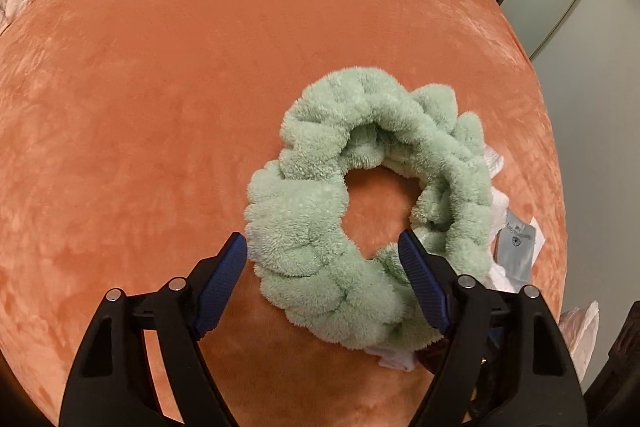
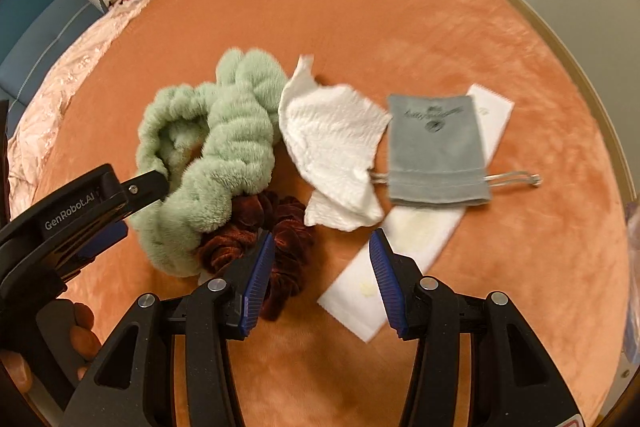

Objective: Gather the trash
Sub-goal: 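Grasp the green fluffy scrunchie with the left tool while the right tool grasps the dark red scrunchie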

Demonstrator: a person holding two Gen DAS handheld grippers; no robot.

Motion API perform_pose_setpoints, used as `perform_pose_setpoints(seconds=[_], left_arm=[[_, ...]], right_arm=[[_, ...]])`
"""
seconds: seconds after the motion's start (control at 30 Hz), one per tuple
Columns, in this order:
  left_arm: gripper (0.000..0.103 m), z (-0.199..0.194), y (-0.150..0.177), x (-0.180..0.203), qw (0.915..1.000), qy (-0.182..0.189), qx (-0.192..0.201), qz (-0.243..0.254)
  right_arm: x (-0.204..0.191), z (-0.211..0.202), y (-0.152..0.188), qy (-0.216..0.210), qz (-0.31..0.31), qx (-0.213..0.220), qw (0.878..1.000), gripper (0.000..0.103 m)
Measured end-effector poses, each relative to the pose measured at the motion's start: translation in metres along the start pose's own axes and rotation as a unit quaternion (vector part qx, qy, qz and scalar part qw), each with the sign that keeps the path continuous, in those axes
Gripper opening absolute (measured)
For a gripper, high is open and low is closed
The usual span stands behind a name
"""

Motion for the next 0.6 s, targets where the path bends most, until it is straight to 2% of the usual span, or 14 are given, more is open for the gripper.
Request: perform_pose_setpoints(seconds=[0.03, 0.07, 0.13, 0.17, 0.2, 0.3, 0.6], left_arm=[[0.066, 0.004, 0.002, 0.000, 1.0000, 0.000, -0.004, 0.003], [0.058, 0.010, 0.004, 0.000, 0.9999, -0.001, -0.009, 0.005], [0.049, 0.015, 0.008, -0.002, 0.9999, -0.001, -0.014, 0.006], [0.040, 0.015, 0.009, -0.003, 0.9999, -0.002, -0.013, 0.005], [0.031, 0.015, 0.009, -0.005, 0.9999, -0.001, -0.010, 0.004], [0.021, 0.009, 0.011, -0.005, 1.0000, 0.006, -0.005, 0.004], [0.019, -0.051, 0.017, 0.020, 0.9986, 0.034, 0.037, 0.018]], right_arm=[[-0.002, 0.004, 0.001, -0.002, -0.001, -0.005, 1.000, 0.048], [-0.004, 0.008, 0.003, -0.004, -0.003, -0.009, 1.000, 0.048], [-0.008, 0.014, 0.006, -0.009, -0.008, -0.013, 1.000, 0.044], [-0.008, 0.015, 0.007, -0.012, -0.006, -0.015, 1.000, 0.039], [-0.009, 0.017, 0.008, -0.020, -0.006, -0.018, 1.000, 0.029], [-0.013, 0.014, 0.010, -0.027, -0.017, -0.019, 0.999, 0.017], [-0.013, -0.035, 0.015, -0.034, -0.033, 0.021, 0.999, 0.013]])
Point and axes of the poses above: each gripper's, at about its wrist camera, not at the fingertips, and z roughly the way its jaws point, x to its right, y to its underside, the point moved 8 cm from there along z, roughly the way its jaws point, and after that the axes turned 4 degrees about -z, right-handed, at the moved point
